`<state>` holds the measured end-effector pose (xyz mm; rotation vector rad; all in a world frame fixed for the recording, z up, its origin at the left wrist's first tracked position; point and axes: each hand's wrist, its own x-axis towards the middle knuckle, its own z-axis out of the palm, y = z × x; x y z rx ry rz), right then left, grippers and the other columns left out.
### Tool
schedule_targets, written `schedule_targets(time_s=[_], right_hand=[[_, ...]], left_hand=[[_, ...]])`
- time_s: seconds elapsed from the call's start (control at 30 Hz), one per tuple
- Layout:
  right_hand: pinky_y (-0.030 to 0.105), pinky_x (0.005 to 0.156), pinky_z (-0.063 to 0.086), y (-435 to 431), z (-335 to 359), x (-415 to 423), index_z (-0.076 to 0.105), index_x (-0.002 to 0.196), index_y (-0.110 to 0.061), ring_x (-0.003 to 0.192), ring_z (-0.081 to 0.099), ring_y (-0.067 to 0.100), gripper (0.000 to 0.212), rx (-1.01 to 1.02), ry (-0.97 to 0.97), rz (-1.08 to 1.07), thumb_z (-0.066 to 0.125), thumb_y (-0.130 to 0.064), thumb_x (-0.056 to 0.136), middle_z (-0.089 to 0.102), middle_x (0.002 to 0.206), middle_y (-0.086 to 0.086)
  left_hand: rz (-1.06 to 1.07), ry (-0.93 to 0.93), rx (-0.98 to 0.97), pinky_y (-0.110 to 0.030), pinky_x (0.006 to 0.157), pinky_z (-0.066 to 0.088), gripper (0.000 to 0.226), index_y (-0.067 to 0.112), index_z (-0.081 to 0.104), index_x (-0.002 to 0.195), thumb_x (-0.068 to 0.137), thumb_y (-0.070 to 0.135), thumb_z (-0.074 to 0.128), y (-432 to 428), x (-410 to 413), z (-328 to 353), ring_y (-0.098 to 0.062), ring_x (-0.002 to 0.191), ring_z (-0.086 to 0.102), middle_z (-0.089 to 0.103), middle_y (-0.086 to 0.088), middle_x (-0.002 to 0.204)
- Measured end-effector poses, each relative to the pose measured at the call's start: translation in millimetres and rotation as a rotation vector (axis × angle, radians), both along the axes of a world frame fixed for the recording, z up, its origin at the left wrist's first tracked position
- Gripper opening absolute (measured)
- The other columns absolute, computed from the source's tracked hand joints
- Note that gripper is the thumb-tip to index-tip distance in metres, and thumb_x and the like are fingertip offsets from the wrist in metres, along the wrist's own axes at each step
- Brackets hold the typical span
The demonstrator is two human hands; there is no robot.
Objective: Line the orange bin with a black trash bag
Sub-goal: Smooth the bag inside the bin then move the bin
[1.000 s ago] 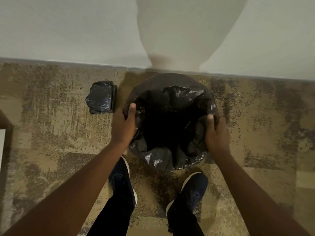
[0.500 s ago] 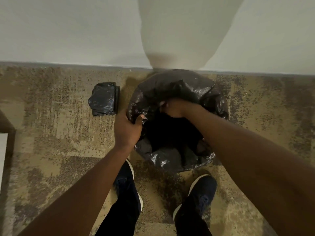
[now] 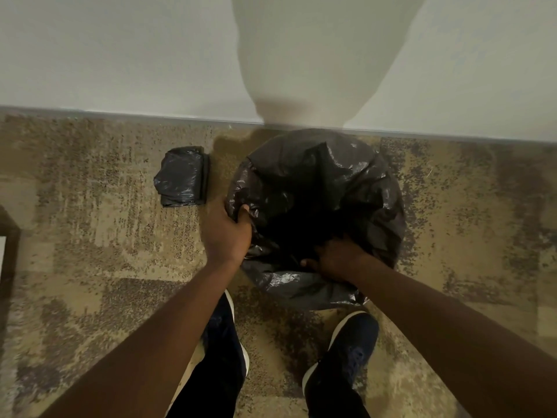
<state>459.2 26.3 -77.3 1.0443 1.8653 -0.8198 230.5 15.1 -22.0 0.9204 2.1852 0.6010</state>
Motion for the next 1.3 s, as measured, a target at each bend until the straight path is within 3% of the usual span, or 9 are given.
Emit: schedule_targets(time_s=[0.17,0.33,0.43,0.57,0.67,0.87,0.97,1.07,1.3], right_hand=[[0.04,0.096,0.049,14,76,-9,0.063,0.13,-0.019,0.114,0.063,0.027,0.052,0.436,0.479,-0.23,0.039,-0.052,0.098,0.069,0.123,0.005],[0.051,0.115,0.032,-1,122,11,0.036,0.153,-0.018,0.147,0.035,0.03,0.065,0.936,0.378,-0.812,0.051,-0.051,0.099,0.038,0.158,0.011],[0.052,0.114,0.04,-18,107,19,0.024,0.158,-0.015,0.146,0.038,0.033,0.076,0.755,0.331,-1.276,0.053,-0.053,0.098,0.037,0.16,0.014],[0.036,0.069,0.053,-26,92,18,0.048,0.132,-0.02,0.092,0.068,0.027,0.039,0.452,0.349,-1.838,0.058,-0.036,0.099,0.069,0.115,0.013],[0.03,0.06,0.048,-20,97,25,0.056,0.121,-0.015,0.081,0.064,0.018,0.022,0.431,0.294,-1.829,0.052,-0.024,0.101,0.068,0.102,0.008],[0.054,0.085,0.058,-18,147,33,0.056,0.117,-0.023,0.091,0.066,0.027,0.017,0.398,0.336,-1.821,0.048,-0.032,0.104,0.068,0.107,0.009],[0.046,0.095,0.053,-16,199,35,0.044,0.145,-0.019,0.116,0.061,0.03,0.046,0.496,0.385,-1.854,0.048,-0.041,0.105,0.06,0.138,0.009],[0.041,0.113,0.035,-19,250,32,0.019,0.161,-0.014,0.149,0.035,0.03,0.07,0.687,0.366,-1.829,0.047,-0.045,0.104,0.032,0.165,0.007],[0.054,0.105,0.049,-34,300,16,0.04,0.152,-0.02,0.132,0.053,0.031,0.049,0.747,0.341,-2.075,0.038,-0.041,0.107,0.054,0.147,0.006]], left_hand=[[0.005,-0.059,-0.008,-0.018,0.063,0.04,0.021,0.016,0.061,0.102,0.092,0.032,0.069,0,2,11,-0.016,0.086,0.063,0.067,0.001,0.094],[0.048,-0.03,0.038,-0.02,0.066,0.044,0.061,0.019,0.051,0.125,0.082,0.06,0.067,-4,0,21,-0.013,0.094,0.064,0.062,0.0,0.112],[0.085,-0.088,-0.02,-0.018,0.065,0.039,0.038,0.023,0.05,0.112,0.089,0.048,0.067,-8,13,31,-0.008,0.088,0.059,0.06,0.006,0.104],[0.108,-0.167,-0.099,-0.018,0.058,0.037,0.024,0.021,0.053,0.117,0.095,0.017,0.062,-13,21,38,0.0,0.077,0.054,0.056,0.014,0.088],[0.074,-0.139,-0.129,-0.022,0.058,0.039,0.022,0.014,0.057,0.114,0.093,0.013,0.062,-8,14,46,-0.013,0.079,0.059,0.059,0.005,0.089],[0.004,-0.146,-0.107,-0.031,0.065,0.05,0.021,0.014,0.057,0.112,0.093,0.016,0.064,1,9,89,-0.018,0.083,0.063,0.064,0.0,0.092],[-0.049,-0.131,-0.058,-0.027,0.06,0.045,0.017,0.011,0.055,0.107,0.092,0.009,0.063,11,18,128,-0.014,0.077,0.059,0.06,0.001,0.087],[-0.066,-0.119,-0.031,-0.03,0.061,0.045,0.019,0.006,0.054,0.107,0.091,0.005,0.063,20,31,165,-0.011,0.074,0.055,0.055,0.001,0.085],[-0.044,-0.159,-0.008,-0.034,0.069,0.048,0.016,0.008,0.054,0.105,0.092,0.008,0.063,29,68,237,-0.018,0.08,0.058,0.057,-0.003,0.089]])
